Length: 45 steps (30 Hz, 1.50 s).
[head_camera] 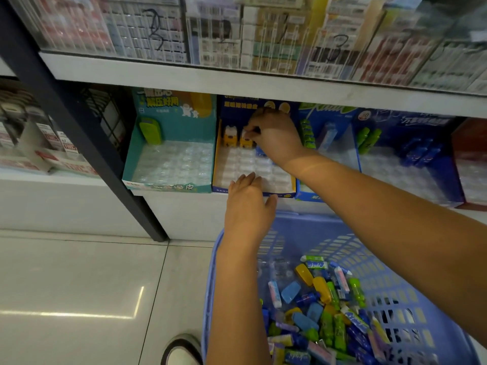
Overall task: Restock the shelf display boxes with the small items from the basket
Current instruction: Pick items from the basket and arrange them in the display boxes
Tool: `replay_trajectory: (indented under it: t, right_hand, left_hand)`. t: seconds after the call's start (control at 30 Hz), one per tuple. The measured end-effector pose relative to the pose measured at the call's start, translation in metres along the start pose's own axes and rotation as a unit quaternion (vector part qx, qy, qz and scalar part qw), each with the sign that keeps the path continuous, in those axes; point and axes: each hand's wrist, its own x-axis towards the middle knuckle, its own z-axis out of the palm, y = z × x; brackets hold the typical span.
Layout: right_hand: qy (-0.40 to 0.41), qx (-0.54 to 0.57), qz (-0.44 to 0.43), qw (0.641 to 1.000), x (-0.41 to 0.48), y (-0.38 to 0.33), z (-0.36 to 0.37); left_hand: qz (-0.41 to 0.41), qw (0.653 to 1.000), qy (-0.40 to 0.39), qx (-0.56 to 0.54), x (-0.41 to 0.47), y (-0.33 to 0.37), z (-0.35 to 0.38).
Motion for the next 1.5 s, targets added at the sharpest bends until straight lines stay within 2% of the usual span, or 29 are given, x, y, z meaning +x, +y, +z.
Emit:
replay_trajectory:
  t: [0.13,0.2,0.3,0.37,0.43,0.5,0.57,0.7,0.8,0.87,0.9,1.03,1.17,1.27,1.37,1.43,1.5]
  right_hand:
    - [-0.031,-0.044,-0.008,0.999,-0.004,-0.006,-0.01]
    - [-0.056,-0.041,-0.012,0.998,-0.018,-0.01,-0.019]
    - [0.013,0.057,0.006,0.998,-0.071,-0.007,-0.034]
    - [0.038,0.117,0.011,0.992,-0.121,0.002,-0.034]
    - [-0.026,0.128,0.054,0.99,-0.168,0.016,-0.023]
    - [-0.16,0.128,0.105,0.973,-0.206,0.033,0.0]
    - [-0.294,0.126,0.139,0.937,-0.235,0.05,0.03]
    - [-0.458,0.095,0.118,0.876,-0.277,0.068,0.096]
    - [-0.517,0.071,0.095,0.847,-0.302,0.071,0.137]
    - [-0.516,0.06,0.072,0.852,-0.314,0.073,0.155]
    - [-0.508,0.042,0.054,0.858,-0.319,0.073,0.16]
    - [-0.457,-0.004,-0.001,0.889,-0.331,0.071,0.174]
    - [-0.464,0.026,0.069,0.883,-0.321,0.071,0.172]
    - [-0.468,0.046,0.091,0.878,-0.318,0.073,0.171]
    - [-0.418,0.053,0.116,0.899,-0.311,0.078,0.167]
    - [-0.378,0.16,0.178,0.894,-0.302,0.086,0.161]
    - [-0.367,0.301,0.238,0.847,-0.295,0.098,0.155]
  left_hand:
    - [0.01,1.0,0.008,-0.011,-0.001,0.004,-0.002]
    - [0.017,0.996,0.061,-0.062,-0.007,0.008,-0.005]
    - [0.038,0.982,0.144,-0.118,-0.02,0.014,-0.008]
    - [0.04,0.984,0.124,-0.118,-0.025,0.013,-0.003]
    - [-0.009,0.997,0.034,-0.075,-0.028,0.011,0.01]
    - [-0.067,0.992,-0.109,-0.007,-0.034,0.008,0.033]
    - [-0.089,0.964,-0.24,0.067,-0.043,0.002,0.064]
    - [-0.085,0.887,-0.413,0.189,-0.074,-0.025,0.128]
    - [-0.075,0.819,-0.515,0.243,-0.097,-0.048,0.158]
    - [-0.083,0.779,-0.548,0.293,-0.104,-0.057,0.167]
    - [-0.084,0.771,-0.553,0.303,-0.104,-0.059,0.168]
    - [-0.085,0.778,-0.548,0.294,-0.097,-0.063,0.168]
    - [-0.135,0.816,-0.508,0.24,-0.093,-0.07,0.178]
    - [-0.164,0.837,-0.471,0.227,-0.094,-0.071,0.185]
    - [-0.176,0.865,-0.434,0.182,-0.091,-0.07,0.191]
    - [-0.189,0.896,-0.384,0.121,-0.087,-0.068,0.192]
    - [-0.187,0.915,-0.354,0.04,-0.083,-0.067,0.194]
